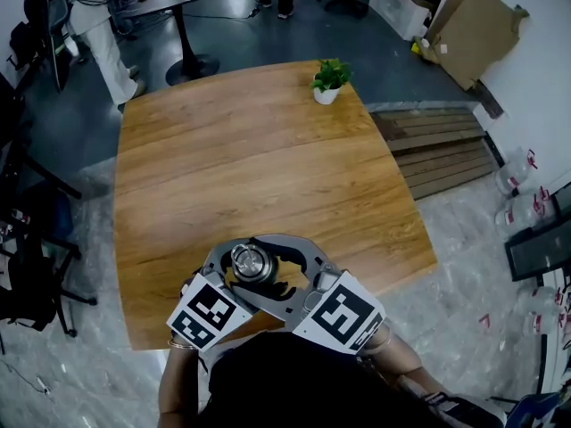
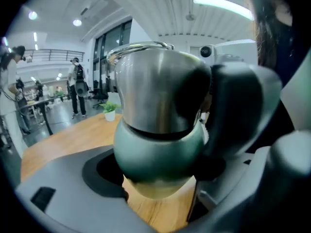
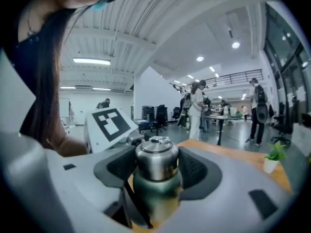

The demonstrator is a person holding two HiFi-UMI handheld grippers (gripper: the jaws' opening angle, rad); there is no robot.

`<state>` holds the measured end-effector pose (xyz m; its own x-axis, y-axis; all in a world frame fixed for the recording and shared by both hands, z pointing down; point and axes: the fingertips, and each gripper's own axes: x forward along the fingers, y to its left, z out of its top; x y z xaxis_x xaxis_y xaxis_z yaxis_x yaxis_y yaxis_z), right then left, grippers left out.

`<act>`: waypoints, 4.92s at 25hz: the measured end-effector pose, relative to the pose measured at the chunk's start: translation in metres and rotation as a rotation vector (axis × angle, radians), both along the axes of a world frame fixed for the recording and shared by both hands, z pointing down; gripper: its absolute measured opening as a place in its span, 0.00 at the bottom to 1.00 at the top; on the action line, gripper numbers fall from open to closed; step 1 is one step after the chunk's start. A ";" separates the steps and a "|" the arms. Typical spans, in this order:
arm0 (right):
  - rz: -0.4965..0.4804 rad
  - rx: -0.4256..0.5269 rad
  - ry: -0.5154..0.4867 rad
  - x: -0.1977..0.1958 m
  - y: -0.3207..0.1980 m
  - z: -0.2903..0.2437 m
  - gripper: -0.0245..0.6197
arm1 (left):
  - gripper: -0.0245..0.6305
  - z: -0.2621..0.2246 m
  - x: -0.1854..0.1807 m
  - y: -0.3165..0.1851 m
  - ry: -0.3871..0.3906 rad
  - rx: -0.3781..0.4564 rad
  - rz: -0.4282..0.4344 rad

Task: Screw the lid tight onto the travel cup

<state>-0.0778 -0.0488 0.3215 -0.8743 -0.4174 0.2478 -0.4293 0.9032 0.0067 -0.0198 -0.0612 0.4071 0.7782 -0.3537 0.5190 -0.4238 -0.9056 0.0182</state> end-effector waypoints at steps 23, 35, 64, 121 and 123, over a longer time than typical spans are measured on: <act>0.104 0.026 0.005 0.006 -0.010 0.004 0.45 | 0.64 0.012 -0.001 -0.015 -0.031 -0.012 -0.153; 0.012 -0.003 0.078 0.000 -0.001 0.020 0.45 | 0.64 0.024 -0.002 0.000 -0.051 -0.069 -0.117; -0.009 0.007 0.097 -0.002 -0.004 0.031 0.45 | 0.64 0.031 0.002 0.002 -0.073 -0.061 -0.103; 0.560 -0.221 0.003 0.079 -0.061 0.071 0.07 | 0.64 0.036 -0.078 -0.033 -0.004 -0.115 -0.508; 0.561 -0.219 0.005 0.078 -0.061 0.071 0.07 | 0.64 0.036 -0.079 -0.034 -0.002 -0.114 -0.506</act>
